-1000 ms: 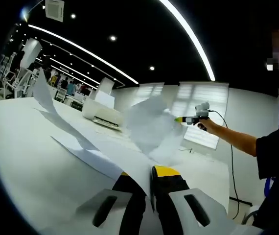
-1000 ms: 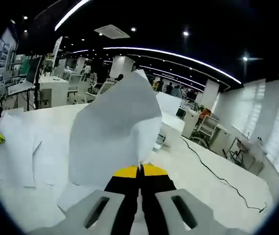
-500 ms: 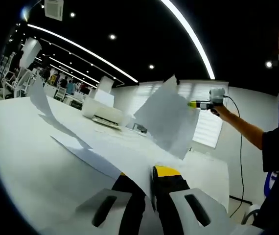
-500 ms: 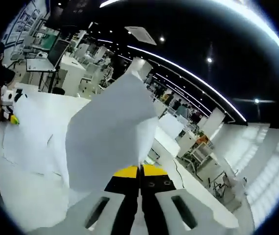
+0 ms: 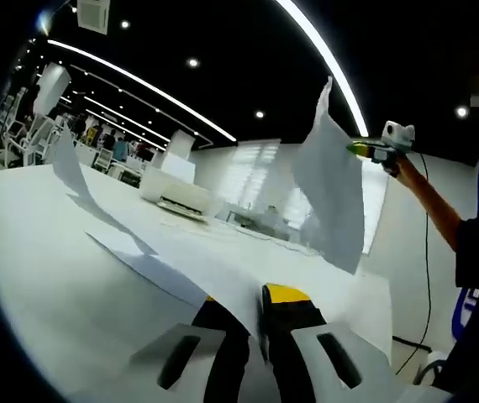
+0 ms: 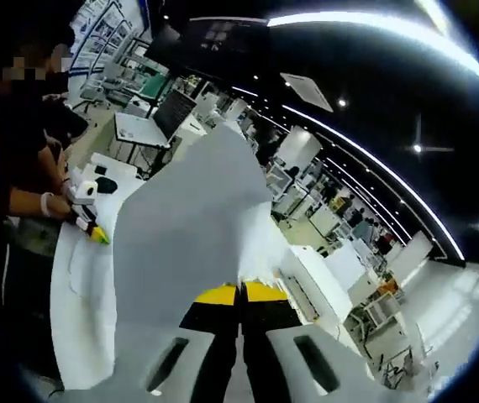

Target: Organize the stack of printing papers by aligning and flattening the scattered papers on the table

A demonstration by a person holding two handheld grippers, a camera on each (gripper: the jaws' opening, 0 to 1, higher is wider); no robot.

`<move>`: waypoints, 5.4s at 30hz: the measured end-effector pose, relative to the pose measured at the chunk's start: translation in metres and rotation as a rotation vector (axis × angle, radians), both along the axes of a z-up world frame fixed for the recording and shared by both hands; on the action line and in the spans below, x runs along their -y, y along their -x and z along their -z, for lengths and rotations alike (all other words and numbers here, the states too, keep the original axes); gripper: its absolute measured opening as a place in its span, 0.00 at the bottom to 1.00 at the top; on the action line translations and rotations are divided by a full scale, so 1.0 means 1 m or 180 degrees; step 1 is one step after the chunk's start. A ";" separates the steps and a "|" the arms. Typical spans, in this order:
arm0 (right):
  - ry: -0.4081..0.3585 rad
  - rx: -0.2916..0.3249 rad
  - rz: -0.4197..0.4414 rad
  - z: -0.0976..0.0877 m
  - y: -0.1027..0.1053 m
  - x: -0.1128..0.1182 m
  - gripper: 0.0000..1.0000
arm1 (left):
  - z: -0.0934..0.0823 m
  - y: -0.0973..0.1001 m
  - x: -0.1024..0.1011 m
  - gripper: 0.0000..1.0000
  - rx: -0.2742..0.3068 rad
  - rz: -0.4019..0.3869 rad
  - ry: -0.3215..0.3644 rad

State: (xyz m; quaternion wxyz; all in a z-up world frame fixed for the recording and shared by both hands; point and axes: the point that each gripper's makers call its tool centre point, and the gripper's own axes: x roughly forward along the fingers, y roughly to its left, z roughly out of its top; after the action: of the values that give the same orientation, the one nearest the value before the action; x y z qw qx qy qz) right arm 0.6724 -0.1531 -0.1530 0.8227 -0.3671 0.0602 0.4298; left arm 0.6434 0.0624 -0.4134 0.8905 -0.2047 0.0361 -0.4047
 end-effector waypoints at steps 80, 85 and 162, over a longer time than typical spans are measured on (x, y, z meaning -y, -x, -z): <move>-0.0047 -0.1668 0.0939 0.335 -0.125 -0.017 0.23 | 0.001 0.003 -0.002 0.07 -0.0273 0.0113 0.0215; -0.0080 -0.1747 0.0911 0.337 -0.115 -0.034 0.13 | 0.001 0.004 -0.002 0.07 -0.0265 0.0119 0.0213; -0.2133 -0.1545 0.0666 0.185 -0.008 -0.008 0.00 | 0.004 0.001 -0.001 0.08 -0.0378 0.0139 0.0291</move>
State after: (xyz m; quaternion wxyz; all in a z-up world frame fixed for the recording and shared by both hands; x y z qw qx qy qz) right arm 0.6800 -0.1449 -0.3380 0.8977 0.0405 0.1460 0.4137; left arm 0.6422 0.0634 -0.4174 0.8675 -0.2679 0.0748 -0.4125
